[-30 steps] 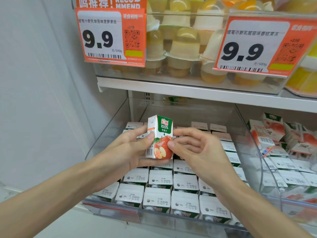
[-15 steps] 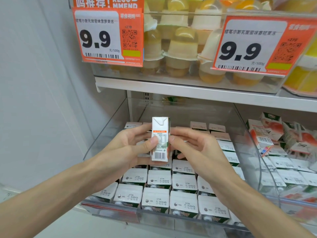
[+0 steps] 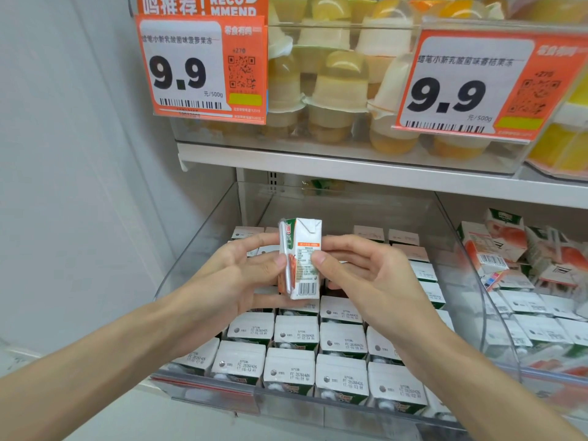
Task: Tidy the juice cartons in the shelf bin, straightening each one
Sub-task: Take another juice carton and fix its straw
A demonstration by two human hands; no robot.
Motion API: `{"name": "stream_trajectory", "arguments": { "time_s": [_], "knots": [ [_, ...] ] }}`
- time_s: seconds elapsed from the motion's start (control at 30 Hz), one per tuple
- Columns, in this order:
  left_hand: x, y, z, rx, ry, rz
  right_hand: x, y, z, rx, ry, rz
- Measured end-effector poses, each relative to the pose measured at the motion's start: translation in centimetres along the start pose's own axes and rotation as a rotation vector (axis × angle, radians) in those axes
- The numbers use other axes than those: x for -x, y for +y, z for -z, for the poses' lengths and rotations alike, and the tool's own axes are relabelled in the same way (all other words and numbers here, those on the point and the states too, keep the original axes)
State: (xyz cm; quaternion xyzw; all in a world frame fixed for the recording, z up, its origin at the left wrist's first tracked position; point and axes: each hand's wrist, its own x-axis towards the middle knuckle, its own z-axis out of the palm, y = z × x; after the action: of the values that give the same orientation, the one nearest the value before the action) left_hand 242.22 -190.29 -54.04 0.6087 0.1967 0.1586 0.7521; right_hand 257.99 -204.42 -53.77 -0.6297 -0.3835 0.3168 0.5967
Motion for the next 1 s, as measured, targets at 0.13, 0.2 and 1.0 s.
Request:
{"name": "stream_trajectory", "arguments": {
  "time_s": [0.13, 0.2, 1.0],
  "knots": [
    [0.02, 0.06, -0.21, 0.03, -0.001, 0.011, 0.02, -0.19, 0.01, -0.014, 0.01, 0.01],
    [-0.04, 0.08, -0.26, 0.045, 0.0, 0.017, 0.08, -0.31, 0.01, -0.003, 0.016, 0.017],
    [-0.08, 0.54, -0.36, -0.054, 0.025, -0.056, -0.35, 0.0, -0.15, -0.003, 0.07, -0.07]
  ]
}}
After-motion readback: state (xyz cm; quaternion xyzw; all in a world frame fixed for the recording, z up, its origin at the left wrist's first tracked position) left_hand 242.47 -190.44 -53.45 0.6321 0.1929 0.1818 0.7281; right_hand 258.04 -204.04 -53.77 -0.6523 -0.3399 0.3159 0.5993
